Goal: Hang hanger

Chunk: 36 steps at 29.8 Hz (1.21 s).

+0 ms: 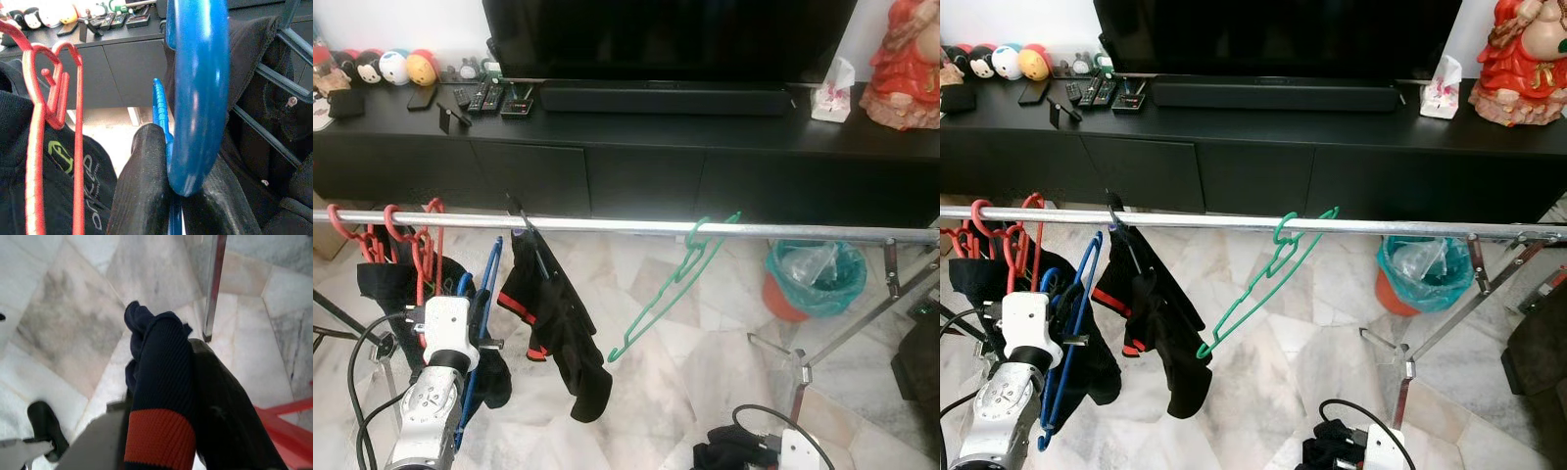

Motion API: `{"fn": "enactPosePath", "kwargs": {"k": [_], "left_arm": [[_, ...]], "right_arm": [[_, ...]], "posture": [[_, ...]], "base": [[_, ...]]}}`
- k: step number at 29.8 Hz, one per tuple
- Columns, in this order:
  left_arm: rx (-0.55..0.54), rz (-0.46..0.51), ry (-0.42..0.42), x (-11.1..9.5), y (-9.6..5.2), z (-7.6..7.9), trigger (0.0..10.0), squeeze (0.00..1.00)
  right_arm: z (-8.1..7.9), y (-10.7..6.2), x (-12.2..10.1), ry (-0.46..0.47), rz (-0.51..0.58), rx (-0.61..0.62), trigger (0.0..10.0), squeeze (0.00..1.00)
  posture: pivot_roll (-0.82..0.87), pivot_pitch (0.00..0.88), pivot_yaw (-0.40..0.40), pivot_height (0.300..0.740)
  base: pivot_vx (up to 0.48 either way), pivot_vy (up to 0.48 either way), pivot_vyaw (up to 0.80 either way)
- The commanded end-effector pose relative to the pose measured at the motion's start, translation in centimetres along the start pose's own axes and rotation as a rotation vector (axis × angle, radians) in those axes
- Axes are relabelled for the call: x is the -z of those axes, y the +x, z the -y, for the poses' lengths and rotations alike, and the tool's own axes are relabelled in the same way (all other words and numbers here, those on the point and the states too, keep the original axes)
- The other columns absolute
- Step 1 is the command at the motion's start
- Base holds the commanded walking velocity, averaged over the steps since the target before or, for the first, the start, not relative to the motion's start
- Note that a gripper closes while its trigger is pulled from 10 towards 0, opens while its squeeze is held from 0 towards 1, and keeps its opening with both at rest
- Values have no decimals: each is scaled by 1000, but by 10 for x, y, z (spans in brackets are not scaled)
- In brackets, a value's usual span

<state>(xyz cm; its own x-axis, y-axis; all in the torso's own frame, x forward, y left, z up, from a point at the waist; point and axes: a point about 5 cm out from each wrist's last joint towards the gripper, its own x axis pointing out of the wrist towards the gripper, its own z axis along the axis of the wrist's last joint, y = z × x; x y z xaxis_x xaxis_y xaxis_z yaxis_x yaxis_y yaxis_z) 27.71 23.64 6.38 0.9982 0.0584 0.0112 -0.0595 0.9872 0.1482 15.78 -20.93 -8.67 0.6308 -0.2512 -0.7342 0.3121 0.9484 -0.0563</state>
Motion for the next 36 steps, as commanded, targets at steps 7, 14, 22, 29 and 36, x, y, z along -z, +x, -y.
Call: {"fn": "enactPosePath", "kwargs": {"k": [7, 14, 22, 29, 36], "left_arm": [[-9, -34, 3, 5, 2, 4, 10000, 0], [-6, -26, -5, 3, 4, 8, 10000, 0], [-8, -22, -7, 3, 4, 8, 10000, 0], [-5, -19, -11, 3, 3, 9, 10000, 0], [-7, -16, -14, 2, 4, 9, 10000, 0]], "right_arm": [[7, 8, -38, 5, 149, 18, 10000, 0], [4, 11, -56, 15, 222, 22, 10000, 0], [-2, 10, -58, 16, 235, 8, 10000, 0], [-3, 10, -61, 19, 251, 7, 10000, 0], [-2, 11, -70, 25, 283, 10, 10000, 0]], "posture": [[4, 35, 33, 740], [8, 8, 28, 740], [12, 0, 26, 740], [12, 0, 22, 740], [8, 9, 23, 740]], "base": [[0, 0, 0], [-34, 0, 0], [-60, 0, 0], [-266, 0, 0], [-336, 0, 0]]}}
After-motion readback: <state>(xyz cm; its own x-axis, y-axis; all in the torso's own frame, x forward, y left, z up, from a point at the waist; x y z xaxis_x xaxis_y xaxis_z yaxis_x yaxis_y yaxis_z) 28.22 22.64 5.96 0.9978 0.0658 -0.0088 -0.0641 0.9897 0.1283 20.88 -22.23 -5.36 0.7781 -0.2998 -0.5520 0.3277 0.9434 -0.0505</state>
